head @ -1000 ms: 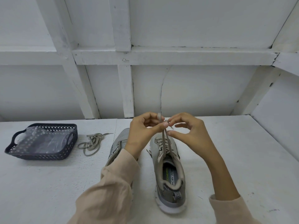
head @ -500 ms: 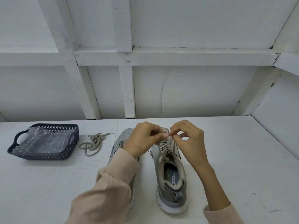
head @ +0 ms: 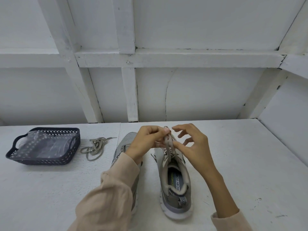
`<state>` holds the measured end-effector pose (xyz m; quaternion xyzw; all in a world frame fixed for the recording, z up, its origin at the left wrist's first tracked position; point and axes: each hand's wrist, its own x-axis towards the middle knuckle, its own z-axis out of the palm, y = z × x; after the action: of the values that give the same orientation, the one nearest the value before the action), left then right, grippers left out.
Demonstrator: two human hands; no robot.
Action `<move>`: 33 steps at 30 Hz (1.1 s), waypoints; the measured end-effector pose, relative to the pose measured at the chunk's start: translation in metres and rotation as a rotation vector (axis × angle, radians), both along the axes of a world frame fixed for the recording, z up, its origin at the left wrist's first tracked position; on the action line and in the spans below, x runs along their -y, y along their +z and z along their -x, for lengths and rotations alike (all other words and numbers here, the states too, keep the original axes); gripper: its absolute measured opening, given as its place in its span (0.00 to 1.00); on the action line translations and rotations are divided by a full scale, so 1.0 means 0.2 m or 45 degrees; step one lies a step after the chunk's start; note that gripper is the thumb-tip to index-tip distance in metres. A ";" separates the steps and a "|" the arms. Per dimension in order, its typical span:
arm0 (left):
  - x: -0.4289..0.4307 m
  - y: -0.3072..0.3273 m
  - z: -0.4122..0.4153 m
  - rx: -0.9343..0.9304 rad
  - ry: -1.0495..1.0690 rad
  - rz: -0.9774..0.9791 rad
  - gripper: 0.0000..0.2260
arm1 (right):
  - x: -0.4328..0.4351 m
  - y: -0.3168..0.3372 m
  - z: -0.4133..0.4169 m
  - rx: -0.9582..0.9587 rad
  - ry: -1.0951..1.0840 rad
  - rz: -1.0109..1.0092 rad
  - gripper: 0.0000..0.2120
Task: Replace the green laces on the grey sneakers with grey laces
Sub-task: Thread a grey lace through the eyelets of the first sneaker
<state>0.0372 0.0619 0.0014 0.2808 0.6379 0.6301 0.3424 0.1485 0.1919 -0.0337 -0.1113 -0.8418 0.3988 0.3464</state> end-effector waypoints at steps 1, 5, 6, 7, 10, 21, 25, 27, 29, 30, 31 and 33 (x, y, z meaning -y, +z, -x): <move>0.00 0.00 0.00 0.010 -0.006 0.000 0.09 | 0.00 0.01 0.00 -0.049 0.044 -0.008 0.17; 0.01 0.00 -0.01 0.023 -0.006 0.003 0.13 | 0.00 0.01 0.00 -0.185 0.154 0.064 0.08; 0.01 0.00 -0.01 0.026 0.010 -0.005 0.13 | -0.01 0.02 0.00 -0.200 0.170 0.155 0.06; 0.01 -0.01 -0.01 0.029 0.035 -0.021 0.12 | -0.02 0.02 -0.01 -0.220 0.187 0.268 0.05; 0.04 -0.03 0.00 0.037 0.136 -0.069 0.08 | -0.05 0.04 -0.06 -0.280 0.246 0.615 0.03; 0.27 -0.23 0.19 -0.977 0.557 0.826 0.10 | -0.20 -0.26 -0.26 -0.189 -0.175 1.320 0.12; 0.25 -0.26 0.16 -1.153 0.488 0.916 0.09 | -0.20 -0.36 -0.24 0.192 -0.248 1.321 0.12; 0.24 -0.26 0.18 -1.194 0.433 0.957 0.11 | -0.21 -0.37 -0.22 0.346 -0.289 1.231 0.13; 0.24 -0.26 0.19 -1.160 0.432 0.923 0.15 | -0.22 -0.38 -0.21 0.427 -0.375 1.026 0.20; 0.24 -0.25 0.19 -1.157 0.442 0.874 0.16 | -0.22 -0.37 -0.21 0.429 -0.405 0.885 0.24; 0.23 -0.26 0.19 -1.180 0.438 0.806 0.16 | -0.21 -0.35 -0.21 0.413 -0.404 0.737 0.27; 0.21 -0.26 0.17 -1.248 0.333 0.633 0.17 | -0.20 -0.30 -0.22 0.379 -0.282 0.541 0.27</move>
<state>0.0029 0.0198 -0.0514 0.3700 0.8811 0.2940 -0.0188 0.1919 0.2328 -0.0935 -0.3299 -0.7636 0.5054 0.2294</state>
